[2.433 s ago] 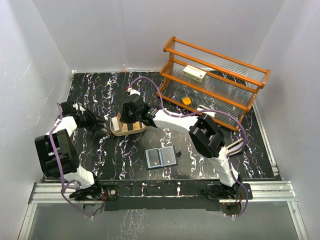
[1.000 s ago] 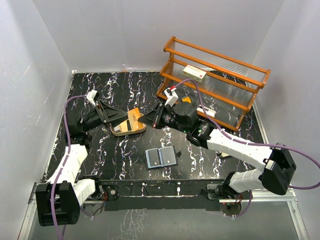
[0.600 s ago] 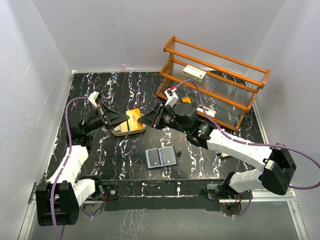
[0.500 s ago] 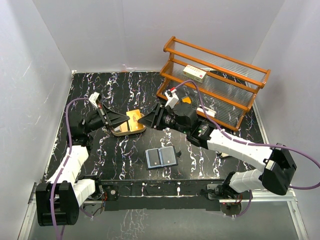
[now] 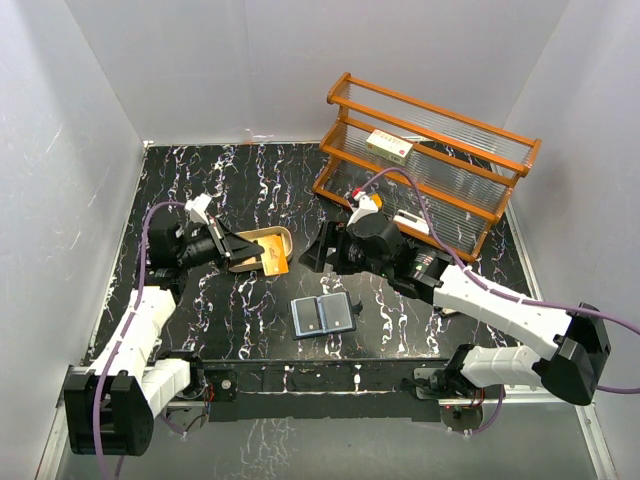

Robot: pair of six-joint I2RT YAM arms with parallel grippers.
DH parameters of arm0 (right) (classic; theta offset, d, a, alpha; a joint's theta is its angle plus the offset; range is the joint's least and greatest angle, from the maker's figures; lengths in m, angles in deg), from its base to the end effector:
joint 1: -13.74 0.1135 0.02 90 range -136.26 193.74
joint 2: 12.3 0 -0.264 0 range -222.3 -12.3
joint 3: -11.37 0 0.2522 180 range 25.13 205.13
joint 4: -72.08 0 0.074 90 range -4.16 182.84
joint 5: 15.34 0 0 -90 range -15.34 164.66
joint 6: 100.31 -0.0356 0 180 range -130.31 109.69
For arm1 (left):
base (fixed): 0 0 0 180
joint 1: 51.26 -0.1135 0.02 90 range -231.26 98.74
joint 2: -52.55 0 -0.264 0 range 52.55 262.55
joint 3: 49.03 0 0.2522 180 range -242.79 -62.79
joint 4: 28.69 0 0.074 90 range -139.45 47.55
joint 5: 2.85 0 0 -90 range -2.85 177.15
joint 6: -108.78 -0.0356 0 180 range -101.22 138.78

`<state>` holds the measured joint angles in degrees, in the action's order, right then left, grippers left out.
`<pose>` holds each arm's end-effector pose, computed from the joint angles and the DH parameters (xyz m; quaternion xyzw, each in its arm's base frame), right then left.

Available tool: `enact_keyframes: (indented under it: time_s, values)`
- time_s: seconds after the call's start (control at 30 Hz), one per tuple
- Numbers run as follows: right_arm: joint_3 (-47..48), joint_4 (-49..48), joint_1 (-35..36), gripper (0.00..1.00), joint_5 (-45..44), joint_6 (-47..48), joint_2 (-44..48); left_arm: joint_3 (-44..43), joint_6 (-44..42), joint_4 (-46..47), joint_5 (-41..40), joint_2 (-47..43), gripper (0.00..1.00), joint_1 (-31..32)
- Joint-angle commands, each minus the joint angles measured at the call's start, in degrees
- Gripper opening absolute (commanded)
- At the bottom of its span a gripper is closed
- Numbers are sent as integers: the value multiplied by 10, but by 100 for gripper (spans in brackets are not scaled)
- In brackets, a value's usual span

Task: Put the credit cards into the card holder
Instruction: Insert the credit card into the card holder.

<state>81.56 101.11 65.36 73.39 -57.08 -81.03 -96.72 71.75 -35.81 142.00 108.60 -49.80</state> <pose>0.1704 0.2139 0.3152 -0.0304 0.8547 0.3861 0.3458 0.2123 -0.0345 0.2706 -0.0558 0.7574 -0.5718 0.3103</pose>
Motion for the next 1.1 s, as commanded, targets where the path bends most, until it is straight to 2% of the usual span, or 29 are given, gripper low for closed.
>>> enact_keyframes:
  time_s: [0.0, 0.23, 0.37, 0.53, 0.87, 1.07]
  values:
    - [-6, 85, -1, 77, -45, 50, 14, -12, -24, -92, -27, 0, 0, 29]
    - [-1, 191, -1, 72, -130, 95, -26, -27, -34, -134, -112, 32, 0, 105]
    - [-26, 196, -3, 59, -139, 100, -38, -24, -30, -129, -157, 52, 0, 152]
    - [-60, 173, -6, 43, -132, 100, -46, 2, 16, -64, -177, 80, 0, 206]
    - [-100, 165, -11, 43, -129, 95, -82, 2, 23, -52, -256, 137, 0, 307]
    - [-121, 137, -12, 41, -113, 97, -102, 11, 22, -39, -281, 159, 0, 327]
